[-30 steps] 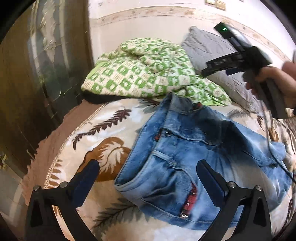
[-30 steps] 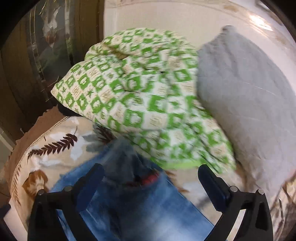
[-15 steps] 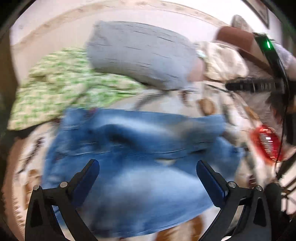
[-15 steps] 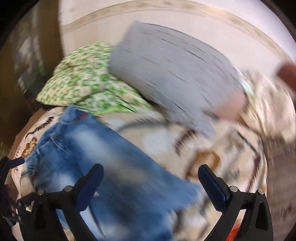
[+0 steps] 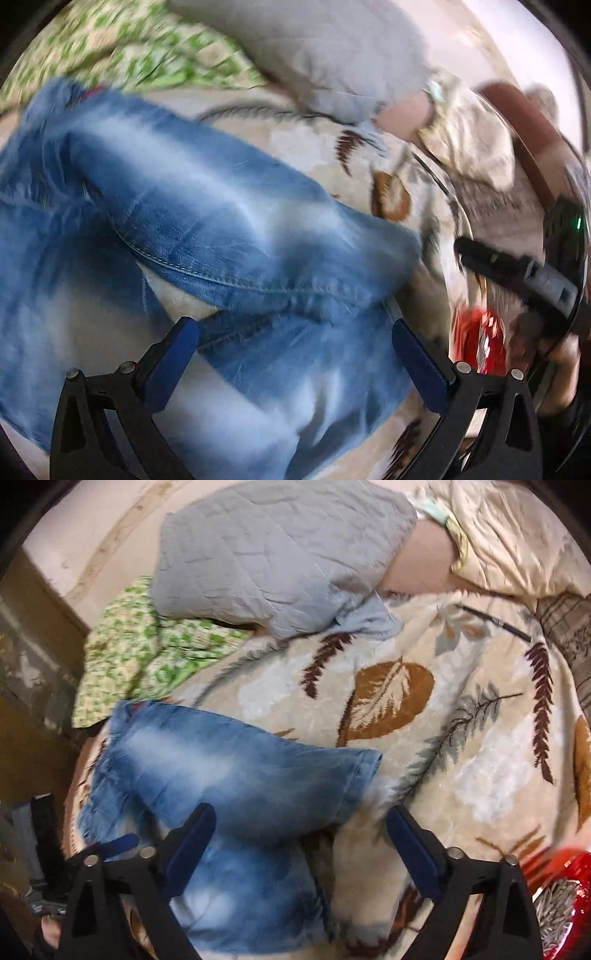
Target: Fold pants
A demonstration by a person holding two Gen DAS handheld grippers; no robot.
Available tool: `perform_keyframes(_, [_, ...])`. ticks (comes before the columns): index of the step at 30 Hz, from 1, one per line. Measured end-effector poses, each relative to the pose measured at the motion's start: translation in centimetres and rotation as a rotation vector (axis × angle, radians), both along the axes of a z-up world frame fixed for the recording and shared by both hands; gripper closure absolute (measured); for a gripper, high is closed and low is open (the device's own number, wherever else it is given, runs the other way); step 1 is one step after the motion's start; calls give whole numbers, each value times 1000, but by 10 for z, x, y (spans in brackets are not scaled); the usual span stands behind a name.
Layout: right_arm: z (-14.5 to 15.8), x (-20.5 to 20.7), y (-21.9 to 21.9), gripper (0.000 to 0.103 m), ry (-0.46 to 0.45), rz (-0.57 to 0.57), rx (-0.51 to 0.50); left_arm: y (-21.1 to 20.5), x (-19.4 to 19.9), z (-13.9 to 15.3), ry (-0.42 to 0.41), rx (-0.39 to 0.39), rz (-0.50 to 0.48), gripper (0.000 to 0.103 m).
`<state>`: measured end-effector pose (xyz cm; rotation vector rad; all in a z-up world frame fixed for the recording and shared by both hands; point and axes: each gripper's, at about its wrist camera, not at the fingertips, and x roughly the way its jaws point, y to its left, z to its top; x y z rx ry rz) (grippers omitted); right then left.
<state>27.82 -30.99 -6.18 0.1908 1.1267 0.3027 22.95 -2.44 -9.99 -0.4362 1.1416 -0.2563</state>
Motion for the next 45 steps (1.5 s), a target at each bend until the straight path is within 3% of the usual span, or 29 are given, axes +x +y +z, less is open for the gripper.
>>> perform_keyframes(3, [-22, 21, -2, 25, 59, -46, 28, -1, 14, -15, 61, -52, 49, 4])
perform_keyframes(8, [-55, 44, -6, 33, 132, -84, 65, -13, 29, -36, 143, -67, 81, 30])
perform_keyframes(9, [-61, 46, -5, 41, 146, -83, 71, -15, 29, -38, 146, -62, 87, 32])
perform_keyframes(10, [-67, 47, -4, 59, 157, -79, 87, -16, 29, -38, 143, -57, 89, 42])
perform_keyframes(11, [-70, 48, -2, 68, 156, -75, 96, -17, 28, -38, 138, -55, 82, 67])
perform_keyframes(12, [-72, 47, 0, 81, 150, -68, 107, -18, 29, -37, 134, -73, 60, 81])
perform_keyframes(14, [-71, 44, 7, 87, 128, -25, 131, -19, 28, -32, 119, -83, 33, 91])
perform_keyframes(17, [-50, 36, 13, 89, 59, 18, 136, -17, 26, -15, 48, -121, 22, 93])
perform_keyframes(22, [25, 40, -1, 89, -79, 11, 141, -16, 34, 24, -102, -282, 35, 93])
perform_keyframes(26, [71, 64, 4, 89, -99, 12, 68, -31, 54, 28, -109, -289, 36, 93])
perform_keyframes(29, [58, 91, 18, 89, -29, -8, -57, -47, 73, 9, -42, -220, 30, 93])
perform_keyframes(31, [26, 107, 24, 89, 41, -30, -139, -55, 85, -9, 14, -167, 23, 93])
perform_keyframes(33, [-3, 118, 16, 85, 115, -69, -143, -62, 93, -32, 88, -123, 10, 92])
perform_keyframes(34, [-18, 120, 10, 72, 153, -92, -131, -62, 91, -37, 110, -114, 13, 88])
perform_keyframes(35, [-30, 121, 4, 62, 181, -109, -121, -61, 88, -39, 117, -106, 22, 72])
perform_keyframes(36, [-35, 121, -2, 30, 187, -123, -123, -60, 83, -36, 110, -98, 23, 56])
perform_keyframes(37, [-33, 118, -10, 19, 165, -132, -118, -58, 79, -32, 94, -86, 28, 17])
perform_keyframes(38, [-26, 116, -17, 19, 137, -136, -108, -54, 71, -24, 66, -80, 47, 4])
perform_keyframes(40, [-9, 106, -37, 20, 93, -143, -73, -47, 57, -7, 3, -103, 13, 4])
perform_keyframes(43, [23, 60, -62, 19, 2, -136, 8, -43, 41, 10, -24, -111, -82, 4])
perform_keyframes(45, [38, 19, -68, 19, -37, -121, 42, -50, 31, 21, -52, -61, -179, 4])
